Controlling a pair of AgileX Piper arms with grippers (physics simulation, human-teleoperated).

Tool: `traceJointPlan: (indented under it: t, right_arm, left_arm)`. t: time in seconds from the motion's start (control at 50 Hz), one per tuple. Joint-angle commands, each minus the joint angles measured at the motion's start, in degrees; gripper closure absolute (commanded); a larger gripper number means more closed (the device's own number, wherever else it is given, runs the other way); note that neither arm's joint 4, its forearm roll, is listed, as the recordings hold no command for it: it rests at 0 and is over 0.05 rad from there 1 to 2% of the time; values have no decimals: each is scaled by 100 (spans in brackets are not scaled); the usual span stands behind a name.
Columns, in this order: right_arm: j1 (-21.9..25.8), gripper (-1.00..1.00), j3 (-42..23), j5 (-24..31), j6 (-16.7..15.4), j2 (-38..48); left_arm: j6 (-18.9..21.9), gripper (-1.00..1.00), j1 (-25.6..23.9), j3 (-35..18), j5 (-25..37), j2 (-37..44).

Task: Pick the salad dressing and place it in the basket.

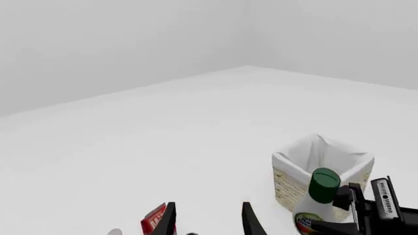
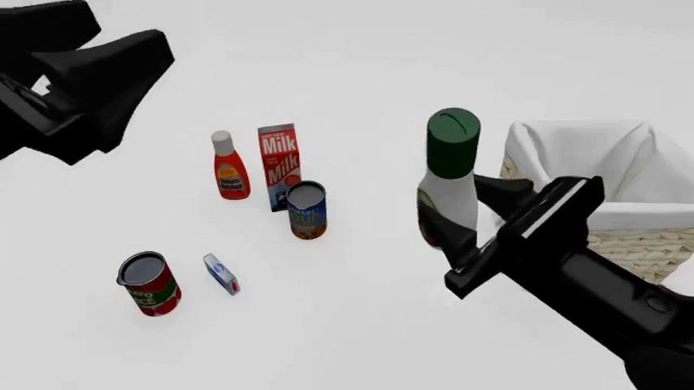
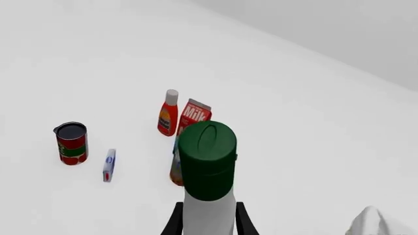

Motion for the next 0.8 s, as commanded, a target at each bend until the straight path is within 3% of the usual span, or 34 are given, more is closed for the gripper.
traceJointPlan:
  t: [0.02, 0.24, 0.28, 0.44, 0.6, 0.74, 0.8]
  right_arm:
    - [-110, 100, -90, 12, 202, -215]
    - [-321, 100, -256, 130, 225, -445]
    - [-377, 100, -276, 137, 243, -489]
    - [-634, 100, -374, 152, 314, -657]
    - [-930, 100, -529, 223, 293, -759]
    - [-1179, 100, -643, 295, 326, -853]
    - [-1303, 100, -670, 305, 324, -899]
  left_arm:
    - [-99, -100, 580, 1263, -499, -806]
    - [124, -100, 819, 2432, -1022, -1373]
    - [-99, -100, 846, 2584, -1068, -1495]
    - [17, -100, 1208, 3185, -1266, -1885]
    - [-288, -100, 1709, 3954, -1482, -2197]
    - [159, -100, 1728, 4427, -1508, -3204]
    - [-137, -100, 2005, 4503, -1476, -3255]
